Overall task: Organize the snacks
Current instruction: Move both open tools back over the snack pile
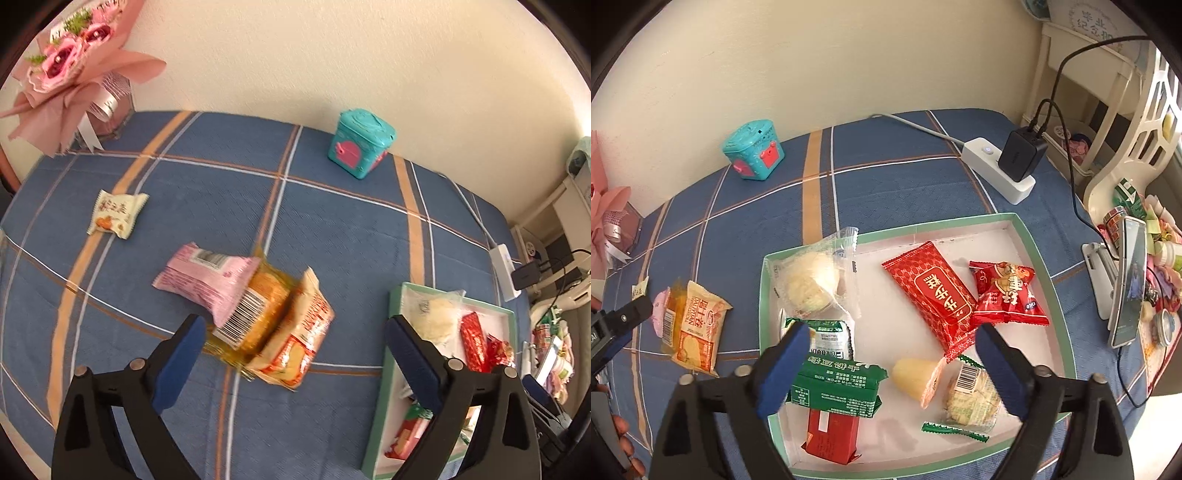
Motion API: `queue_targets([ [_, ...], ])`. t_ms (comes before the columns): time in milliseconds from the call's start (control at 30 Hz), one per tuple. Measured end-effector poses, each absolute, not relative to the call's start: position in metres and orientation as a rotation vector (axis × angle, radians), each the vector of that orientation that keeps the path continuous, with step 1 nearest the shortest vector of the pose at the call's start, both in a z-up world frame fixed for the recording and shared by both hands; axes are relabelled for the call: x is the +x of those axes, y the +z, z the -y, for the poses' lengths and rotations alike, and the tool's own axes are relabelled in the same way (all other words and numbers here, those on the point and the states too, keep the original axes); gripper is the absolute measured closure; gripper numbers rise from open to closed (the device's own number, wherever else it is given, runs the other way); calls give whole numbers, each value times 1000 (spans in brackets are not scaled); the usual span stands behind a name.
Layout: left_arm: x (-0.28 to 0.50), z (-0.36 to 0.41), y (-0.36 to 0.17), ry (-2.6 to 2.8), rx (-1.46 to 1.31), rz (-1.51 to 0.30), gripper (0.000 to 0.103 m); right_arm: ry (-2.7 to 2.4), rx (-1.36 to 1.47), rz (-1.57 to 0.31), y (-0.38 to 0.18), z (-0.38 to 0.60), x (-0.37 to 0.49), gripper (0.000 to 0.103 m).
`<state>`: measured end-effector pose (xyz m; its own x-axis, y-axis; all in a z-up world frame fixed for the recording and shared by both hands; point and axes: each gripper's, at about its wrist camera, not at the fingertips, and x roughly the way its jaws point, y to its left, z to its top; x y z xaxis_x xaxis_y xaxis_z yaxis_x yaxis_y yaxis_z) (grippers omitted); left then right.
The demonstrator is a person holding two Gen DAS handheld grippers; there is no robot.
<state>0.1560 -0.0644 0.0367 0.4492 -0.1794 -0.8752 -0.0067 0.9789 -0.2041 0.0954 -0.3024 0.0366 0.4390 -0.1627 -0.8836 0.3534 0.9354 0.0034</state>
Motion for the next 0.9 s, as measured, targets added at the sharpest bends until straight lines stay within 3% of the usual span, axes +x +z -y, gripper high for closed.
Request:
queue_targets([
  [100, 155, 61, 40, -97, -191, -1087, 5, -314, 193, -1067, 36, 300, 96, 0],
  [900, 154, 16, 62, 9, -98, -1055, 5, -150, 87, -1008, 39, 231, 107, 0],
])
